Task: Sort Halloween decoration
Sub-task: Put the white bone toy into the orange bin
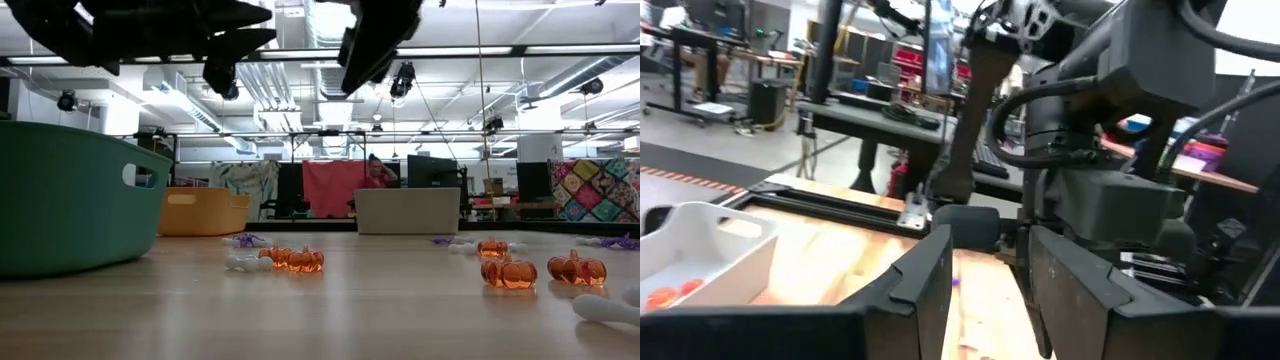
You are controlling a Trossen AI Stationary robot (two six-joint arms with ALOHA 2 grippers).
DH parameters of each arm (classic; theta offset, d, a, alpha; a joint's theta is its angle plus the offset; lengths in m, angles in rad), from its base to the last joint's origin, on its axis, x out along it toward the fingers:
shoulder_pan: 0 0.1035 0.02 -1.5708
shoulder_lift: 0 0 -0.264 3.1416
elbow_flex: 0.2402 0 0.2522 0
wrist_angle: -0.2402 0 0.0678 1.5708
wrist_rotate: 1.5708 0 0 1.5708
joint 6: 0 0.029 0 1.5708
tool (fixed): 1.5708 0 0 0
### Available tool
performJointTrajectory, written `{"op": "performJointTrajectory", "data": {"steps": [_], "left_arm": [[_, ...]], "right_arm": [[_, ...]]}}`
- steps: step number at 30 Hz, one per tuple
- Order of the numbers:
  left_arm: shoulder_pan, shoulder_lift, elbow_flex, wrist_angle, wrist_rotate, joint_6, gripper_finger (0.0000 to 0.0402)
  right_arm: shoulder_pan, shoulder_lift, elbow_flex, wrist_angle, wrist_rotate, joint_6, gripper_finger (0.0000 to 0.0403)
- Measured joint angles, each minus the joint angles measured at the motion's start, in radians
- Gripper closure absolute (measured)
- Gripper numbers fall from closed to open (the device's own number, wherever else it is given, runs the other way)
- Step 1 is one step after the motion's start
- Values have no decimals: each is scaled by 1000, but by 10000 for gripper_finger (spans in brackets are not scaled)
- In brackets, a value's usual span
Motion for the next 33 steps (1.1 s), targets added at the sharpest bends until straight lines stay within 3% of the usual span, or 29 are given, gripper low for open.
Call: {"op": "performJointTrajectory", "data": {"steps": [12, 24, 33], "left_arm": [[-53, 96, 139, -236, 1, -29, 283], [-57, 107, 283, -724, -6, -27, 283], [-57, 185, 333, -892, -97, -45, 283]], "right_arm": [[65, -228, -383, 452, 63, 96, 339], [59, -256, -404, 467, 83, 101, 339], [58, -256, -401, 460, 82, 57, 339]]}}
